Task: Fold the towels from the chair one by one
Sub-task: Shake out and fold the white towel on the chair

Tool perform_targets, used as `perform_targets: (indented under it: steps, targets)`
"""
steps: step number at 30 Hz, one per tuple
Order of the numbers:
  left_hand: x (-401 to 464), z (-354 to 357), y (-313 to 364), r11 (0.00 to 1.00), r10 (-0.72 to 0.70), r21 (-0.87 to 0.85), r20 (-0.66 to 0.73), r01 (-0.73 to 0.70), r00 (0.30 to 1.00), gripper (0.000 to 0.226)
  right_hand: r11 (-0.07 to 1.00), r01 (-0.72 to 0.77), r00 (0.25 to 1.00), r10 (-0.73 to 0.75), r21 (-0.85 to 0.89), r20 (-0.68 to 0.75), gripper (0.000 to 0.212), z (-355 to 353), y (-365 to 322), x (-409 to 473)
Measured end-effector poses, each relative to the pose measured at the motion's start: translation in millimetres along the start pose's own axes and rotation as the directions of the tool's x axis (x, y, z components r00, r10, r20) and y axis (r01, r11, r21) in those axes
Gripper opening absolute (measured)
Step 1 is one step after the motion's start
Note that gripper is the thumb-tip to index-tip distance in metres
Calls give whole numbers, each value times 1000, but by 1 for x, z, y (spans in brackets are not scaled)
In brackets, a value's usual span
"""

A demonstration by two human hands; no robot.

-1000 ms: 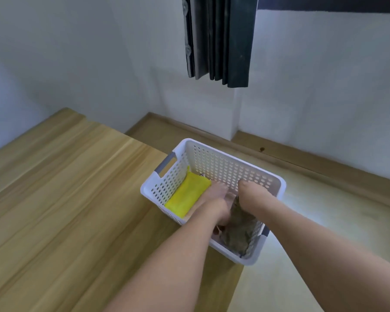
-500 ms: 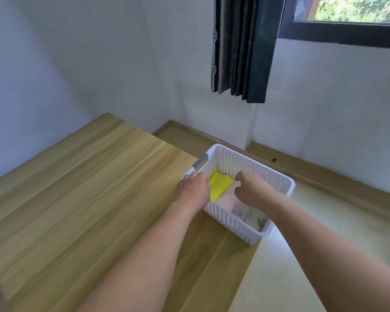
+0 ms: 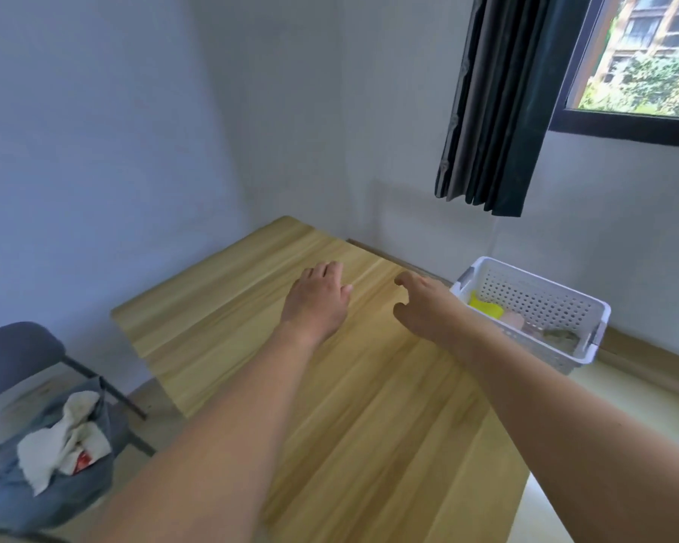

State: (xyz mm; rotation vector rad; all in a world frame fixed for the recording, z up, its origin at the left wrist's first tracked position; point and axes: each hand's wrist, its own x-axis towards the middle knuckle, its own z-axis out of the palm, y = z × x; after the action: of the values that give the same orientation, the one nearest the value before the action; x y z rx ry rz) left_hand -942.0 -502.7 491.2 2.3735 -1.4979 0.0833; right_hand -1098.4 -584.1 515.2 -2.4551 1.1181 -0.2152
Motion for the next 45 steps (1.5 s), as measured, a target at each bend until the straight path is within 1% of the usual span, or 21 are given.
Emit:
perform_targets:
  steps: [3, 6, 8, 12, 15, 18, 20, 25, 28, 31, 35, 39, 42, 45]
  targets:
    - [-23, -35, -44, 999, -40, 29, -35, 41, 999, 43, 998, 65, 998, -65, -7, -16, 52, 7, -55, -11]
    - [-45, -61, -85, 995, -80, 45, -100, 85, 992, 44, 992, 121, 992, -122, 24, 17, 52, 23, -104, -16]
    - [-60, -73, -114, 995, -77, 56, -110, 84, 991, 43, 989, 142, 990, -143, 32, 23, 52, 39, -134, -20]
    - [-88, -96, -185, 996, -55, 67, -106, 62, 993, 42, 991, 134, 990, -135, 20, 39, 53, 71, -201, -25]
    - [-106, -117, -254, 995, -77, 48, -121, 83, 990, 42, 991, 134, 991, -134, 18, 19, 53, 97, -263, -24]
    - [-120, -139, -322, 995, -91, 32, -98, 95, 991, 42, 991, 129, 992, -129, 46, -17, 52, 123, -326, -21]
    - [-126, -155, -360, 994, -100, 34, -78, 103, 992, 42, 991, 121, 993, -120, 57, -8, 52, 137, -362, -20]
    - [-133, -186, -426, 994, -106, 6, -102, 107, 989, 41, 991, 110, 994, -109, 78, -13, 53, 162, -422, -7]
    - [-144, -193, -468, 992, -123, -11, -119, 123, 985, 41, 986, 137, 990, -140, 96, 16, 52, 186, -457, 5]
    - [-160, -197, -523, 988, -154, -8, -84, 154, 985, 41, 977, 166, 982, -176, 133, 69, 52, 223, -502, 14]
    - [-172, -206, -617, 974, -227, -17, -41, 226, 973, 39, 970, 182, 969, -205, 158, 139, 53, 277, -574, 29]
    - [-174, -219, -711, 958, -278, -72, -9, 277, 960, 38, 975, 153, 975, -175, 160, 137, 52, 324, -646, 52]
    - [-173, -221, -771, 941, -312, -121, 45, 315, 949, 36, 978, 125, 972, -155, 167, 178, 51, 357, -690, 65]
    - [-173, -216, -819, 921, -340, -159, 120, 356, 933, 32, 980, 83, 965, -125, 183, 229, 51, 382, -716, 76]
